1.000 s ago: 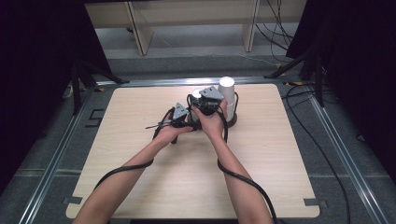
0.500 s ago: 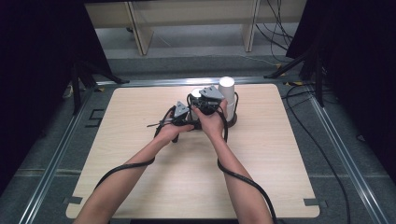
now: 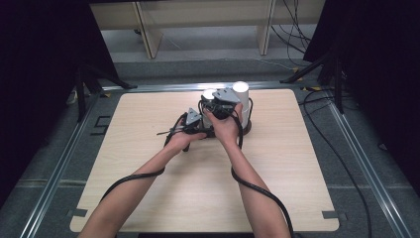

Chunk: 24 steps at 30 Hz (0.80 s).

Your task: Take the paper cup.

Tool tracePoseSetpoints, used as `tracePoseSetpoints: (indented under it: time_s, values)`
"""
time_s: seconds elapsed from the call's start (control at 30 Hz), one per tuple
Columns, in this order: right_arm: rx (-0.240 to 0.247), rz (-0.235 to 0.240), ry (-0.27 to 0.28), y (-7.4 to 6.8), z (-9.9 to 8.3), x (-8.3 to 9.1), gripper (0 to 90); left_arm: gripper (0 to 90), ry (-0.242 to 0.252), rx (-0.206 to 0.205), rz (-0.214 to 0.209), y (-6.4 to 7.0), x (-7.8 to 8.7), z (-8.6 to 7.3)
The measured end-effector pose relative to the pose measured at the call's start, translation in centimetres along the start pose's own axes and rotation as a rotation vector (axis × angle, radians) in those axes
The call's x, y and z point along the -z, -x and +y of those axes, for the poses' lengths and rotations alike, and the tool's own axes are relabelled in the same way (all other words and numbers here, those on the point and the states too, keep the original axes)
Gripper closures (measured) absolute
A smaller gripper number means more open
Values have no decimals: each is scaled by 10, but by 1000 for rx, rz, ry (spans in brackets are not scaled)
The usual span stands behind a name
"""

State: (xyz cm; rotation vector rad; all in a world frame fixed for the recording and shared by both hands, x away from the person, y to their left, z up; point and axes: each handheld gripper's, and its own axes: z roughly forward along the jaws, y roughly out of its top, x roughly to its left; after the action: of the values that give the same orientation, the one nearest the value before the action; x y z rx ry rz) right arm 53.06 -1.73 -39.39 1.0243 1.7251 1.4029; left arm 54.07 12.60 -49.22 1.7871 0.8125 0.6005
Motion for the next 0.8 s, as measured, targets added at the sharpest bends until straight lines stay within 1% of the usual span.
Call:
tracePoseSetpoints:
  time_s: [0.07, 0.1, 0.13, 0.17, 0.2, 0.23, 0.27, 0.3, 0.33, 0.37, 0.4, 0.43, 0.47, 0.5, 0.53, 0.57, 0.6, 0.73, 0.8]
  values:
    - [3, 2, 9, -1, 3, 2, 360, 237, -1, -1, -1, 0, 0, 0]
    - [3, -3, 3, -1, 5, 3, 360, 238, -2, -1, 0, 0, 0, 0]
    - [5, 3, 14, -1, 7, 4, 360, 238, -2, -1, -1, 0, 0, 0]
    - [-2, 5, 9, -1, 9, 5, 360, 238, -2, -2, -1, 0, 0, 0]
    - [-7, -1, 24, -1, 11, 6, 360, 238, -4, -4, -4, 0, 0, 0]
    - [-12, 5, 23, -2, 13, 7, 361, 239, -4, -3, -4, 0, 0, 0]
    - [-2, 5, 26, -2, 14, 8, 361, 238, -4, 1, -4, 0, 0, 0]
    - [-3, 2, 26, -3, 16, 9, 361, 239, -5, -6, -3, 0, 0, 0]
    - [8, 3, 38, -2, 18, 9, 361, 239, -4, -8, -1, 0, 0, 0]
    - [4, 4, 36, -3, 19, 10, 361, 240, -5, -8, -1, 0, 0, 0]
    - [20, 8, 46, -2, 21, 11, 361, 240, -7, -18, 2, 0, 0, 0]
    - [11, 5, 50, -2, 23, 12, 361, 240, 6, -10, -7, 0, -2, -1]
    - [-1, 15, 56, -3, 25, 13, 361, 240, 3, -10, -5, 0, -1, -1]
    - [3, 11, 60, -3, 26, 14, 361, 240, -13, -31, -2, -2, -1, -1]
    - [13, 7, 63, -3, 28, 15, 361, 240, -17, -36, -1, -2, -1, -1]
    - [11, 13, 66, -3, 29, 15, 361, 240, -13, -32, -2, -1, -1, -1]
    - [10, 8, 64, -3, 30, 16, 361, 240, -4, -21, -5, -1, -1, -1]
    - [12, 15, 80, -2, 33, 18, 361, 240, -2, -20, -4, -1, -1, -1]
    - [13, 10, 82, -2, 34, 20, 362, 239, -1, -19, -4, -1, -1, -1]
